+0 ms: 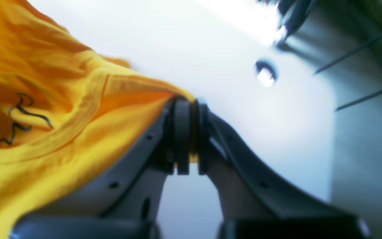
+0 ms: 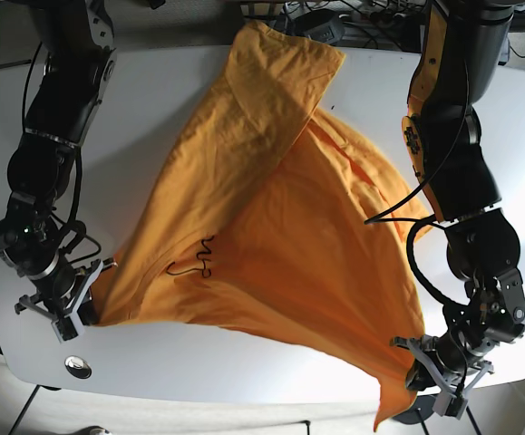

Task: Fold the T-shirt properly
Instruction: 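Lift the shirt with both grippers and flap it over the table, then drag the shirt edge away with both grippers, laying it flat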

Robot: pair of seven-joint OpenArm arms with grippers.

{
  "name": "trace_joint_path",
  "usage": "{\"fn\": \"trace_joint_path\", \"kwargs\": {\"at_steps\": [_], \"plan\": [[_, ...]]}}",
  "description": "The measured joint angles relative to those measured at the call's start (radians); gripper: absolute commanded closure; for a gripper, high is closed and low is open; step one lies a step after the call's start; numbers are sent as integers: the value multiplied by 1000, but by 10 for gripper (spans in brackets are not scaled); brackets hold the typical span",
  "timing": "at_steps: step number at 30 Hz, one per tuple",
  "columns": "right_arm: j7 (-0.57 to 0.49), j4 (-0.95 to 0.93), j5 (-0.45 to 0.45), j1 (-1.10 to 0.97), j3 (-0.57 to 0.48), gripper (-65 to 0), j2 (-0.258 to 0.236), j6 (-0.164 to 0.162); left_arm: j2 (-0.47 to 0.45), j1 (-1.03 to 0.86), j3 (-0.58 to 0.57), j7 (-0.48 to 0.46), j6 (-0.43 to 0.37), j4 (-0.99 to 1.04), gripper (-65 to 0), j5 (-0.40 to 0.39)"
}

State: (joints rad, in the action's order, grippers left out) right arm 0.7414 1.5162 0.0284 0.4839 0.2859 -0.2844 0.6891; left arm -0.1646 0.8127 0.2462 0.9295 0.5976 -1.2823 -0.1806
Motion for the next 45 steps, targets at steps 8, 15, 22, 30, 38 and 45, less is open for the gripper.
{"fn": "trace_joint_path", "kwargs": {"at_steps": [8, 15, 22, 30, 38, 45], "plan": [[4, -180, 0, 438, -151, -19, -84, 8, -78, 308, 16, 6, -16, 111, 0, -2], [87, -177, 6, 734, -257, -19, -103, 10, -184, 463, 47, -12, -67, 150, 0, -14], [216, 180, 25, 483, -237, -19, -102, 10, -210, 398, 150, 52, -62, 20, 0, -27], [230, 455, 15, -135, -27, -19, 24, 12, -179, -2, 220, 138, 55, -267, 0, -23], [97, 485, 0, -521, 87, -19, 173, 7, -102, -453, 368, 145, 94, -509, 0, -5], [61, 486, 17, -694, 107, -19, 248, 11, 10, -747, 449, 138, 100, -609, 0, -12]]}}
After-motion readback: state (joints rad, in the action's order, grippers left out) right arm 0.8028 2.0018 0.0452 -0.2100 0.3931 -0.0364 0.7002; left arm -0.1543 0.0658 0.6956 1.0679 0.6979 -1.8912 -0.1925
